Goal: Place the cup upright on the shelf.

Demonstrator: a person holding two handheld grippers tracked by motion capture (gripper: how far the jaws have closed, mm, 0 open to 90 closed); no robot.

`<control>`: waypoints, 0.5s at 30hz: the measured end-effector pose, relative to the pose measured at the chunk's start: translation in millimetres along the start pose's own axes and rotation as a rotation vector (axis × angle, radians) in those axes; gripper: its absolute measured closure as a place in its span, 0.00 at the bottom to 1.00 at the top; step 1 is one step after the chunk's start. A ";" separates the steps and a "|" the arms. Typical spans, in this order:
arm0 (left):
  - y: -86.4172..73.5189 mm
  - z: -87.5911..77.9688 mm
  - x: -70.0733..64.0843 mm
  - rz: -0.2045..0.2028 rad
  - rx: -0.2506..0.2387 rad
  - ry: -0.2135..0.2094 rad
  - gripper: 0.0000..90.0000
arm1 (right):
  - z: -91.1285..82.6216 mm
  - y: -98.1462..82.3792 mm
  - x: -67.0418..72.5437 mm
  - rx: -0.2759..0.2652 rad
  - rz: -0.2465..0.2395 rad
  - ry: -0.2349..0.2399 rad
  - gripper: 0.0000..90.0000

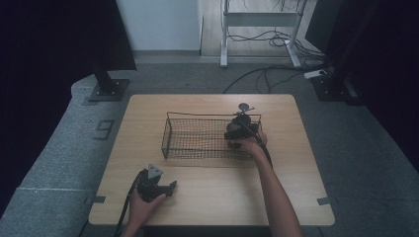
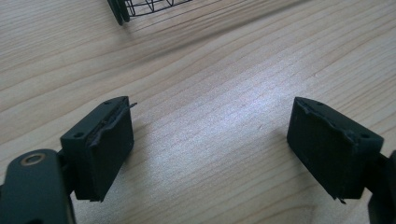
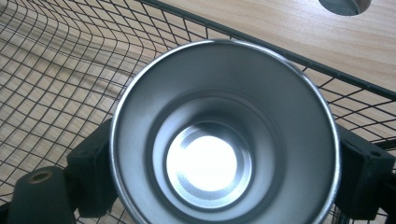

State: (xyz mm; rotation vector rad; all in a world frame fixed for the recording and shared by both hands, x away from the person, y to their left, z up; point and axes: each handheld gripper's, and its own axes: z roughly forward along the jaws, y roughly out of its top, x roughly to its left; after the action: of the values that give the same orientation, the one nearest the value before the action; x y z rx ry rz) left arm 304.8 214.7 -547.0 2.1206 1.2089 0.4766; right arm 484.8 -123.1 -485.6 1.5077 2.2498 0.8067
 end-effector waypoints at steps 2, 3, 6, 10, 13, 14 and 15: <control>0.0 0.0 0.0 0.000 0.000 0.000 0.16 | -0.6 -0.1 -0.1 -0.005 -0.001 0.003 0.13; 0.0 0.0 0.0 0.000 0.000 0.000 0.16 | -0.6 -0.1 -0.1 -0.005 -0.001 0.003 0.13; 0.0 0.0 0.0 0.000 0.000 0.000 0.16 | -2.0 -0.1 -0.2 -0.013 -0.004 -0.003 0.13; 0.0 0.0 0.0 0.000 0.000 0.000 0.16 | -4.3 -0.5 -1.0 -0.031 0.000 0.005 0.11; 0.0 0.0 0.0 0.000 0.000 0.000 0.16 | -9.2 0.5 -1.0 -0.065 0.005 0.010 0.10; 0.0 0.0 0.0 0.000 0.000 0.000 0.16 | -10.9 1.0 -0.8 -0.070 0.004 0.004 0.11; 0.0 0.0 0.0 0.000 0.000 0.000 0.16 | -12.2 1.3 -1.1 -0.078 0.002 0.005 0.11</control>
State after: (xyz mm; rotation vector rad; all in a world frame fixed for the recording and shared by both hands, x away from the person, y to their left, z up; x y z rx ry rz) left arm 304.8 214.7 -547.0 2.1204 1.2091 0.4764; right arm 479.5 -127.2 -475.2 1.4742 2.1944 0.8882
